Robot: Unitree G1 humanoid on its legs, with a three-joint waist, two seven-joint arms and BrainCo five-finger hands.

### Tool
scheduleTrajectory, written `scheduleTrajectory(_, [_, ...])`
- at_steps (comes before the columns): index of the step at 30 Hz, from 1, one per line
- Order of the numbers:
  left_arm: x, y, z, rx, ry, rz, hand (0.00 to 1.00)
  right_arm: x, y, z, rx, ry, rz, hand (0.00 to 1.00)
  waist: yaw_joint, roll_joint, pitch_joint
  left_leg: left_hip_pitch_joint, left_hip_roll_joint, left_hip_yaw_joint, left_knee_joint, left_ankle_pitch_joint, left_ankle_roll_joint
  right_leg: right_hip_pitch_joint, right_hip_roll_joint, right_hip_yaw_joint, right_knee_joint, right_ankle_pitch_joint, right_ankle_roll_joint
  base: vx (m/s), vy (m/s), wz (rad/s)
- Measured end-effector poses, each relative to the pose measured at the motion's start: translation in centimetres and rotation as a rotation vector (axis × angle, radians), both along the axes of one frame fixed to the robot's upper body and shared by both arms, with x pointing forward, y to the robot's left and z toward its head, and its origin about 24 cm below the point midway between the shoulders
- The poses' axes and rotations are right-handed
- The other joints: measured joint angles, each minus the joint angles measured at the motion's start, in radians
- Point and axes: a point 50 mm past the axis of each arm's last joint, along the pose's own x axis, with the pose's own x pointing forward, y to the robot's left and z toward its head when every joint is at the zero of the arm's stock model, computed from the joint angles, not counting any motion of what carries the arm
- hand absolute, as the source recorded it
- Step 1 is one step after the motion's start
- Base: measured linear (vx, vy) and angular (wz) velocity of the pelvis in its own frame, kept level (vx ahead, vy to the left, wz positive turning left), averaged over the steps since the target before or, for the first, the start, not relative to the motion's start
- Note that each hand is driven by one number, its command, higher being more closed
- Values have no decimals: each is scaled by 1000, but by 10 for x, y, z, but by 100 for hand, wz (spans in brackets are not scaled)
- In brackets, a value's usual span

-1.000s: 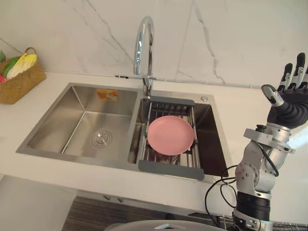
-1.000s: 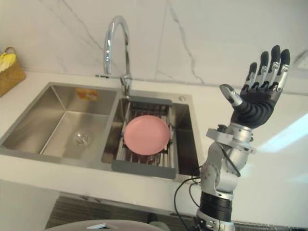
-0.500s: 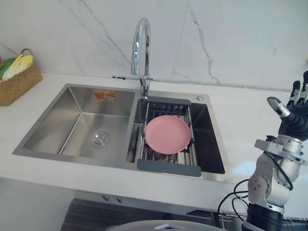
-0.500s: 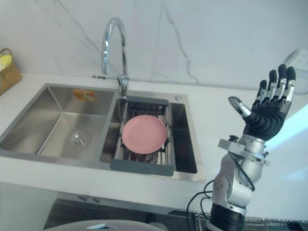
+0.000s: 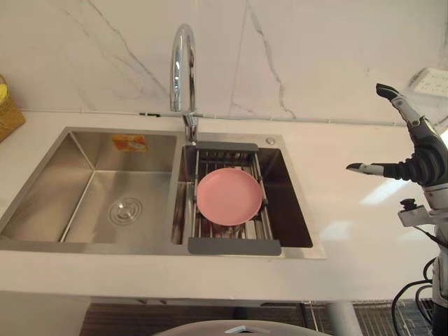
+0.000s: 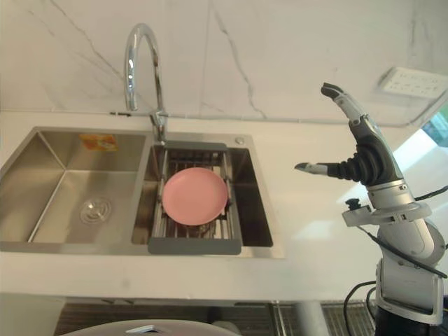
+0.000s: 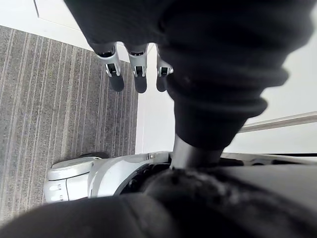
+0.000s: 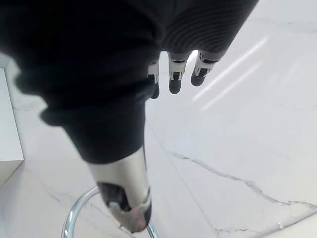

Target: Walk over to the sink, pick up the cup, carry it to the dishwasher, place the cup inside the dishwasher, then close the dishwasher door

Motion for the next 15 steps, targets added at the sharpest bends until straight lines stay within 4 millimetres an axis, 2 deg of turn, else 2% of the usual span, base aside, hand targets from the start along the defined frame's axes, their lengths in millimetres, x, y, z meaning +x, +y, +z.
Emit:
scheduleTrajectory(11, [-4,0,-2,-39,31,46,0,3,3,-4,17,45,32,0,-1,0,0,4,-1,-5,-11,11,1,2,0,-5,0,1,-1,-28,-8,0])
scheduleTrajectory(15, [-8,-1,-5,-83,65,100,0,12,17,-14,-4,119,105,0,-4,0,0,9,-1,-12,-20,14,-2,6,-1,-15,0,1,-1,-26,-10,4])
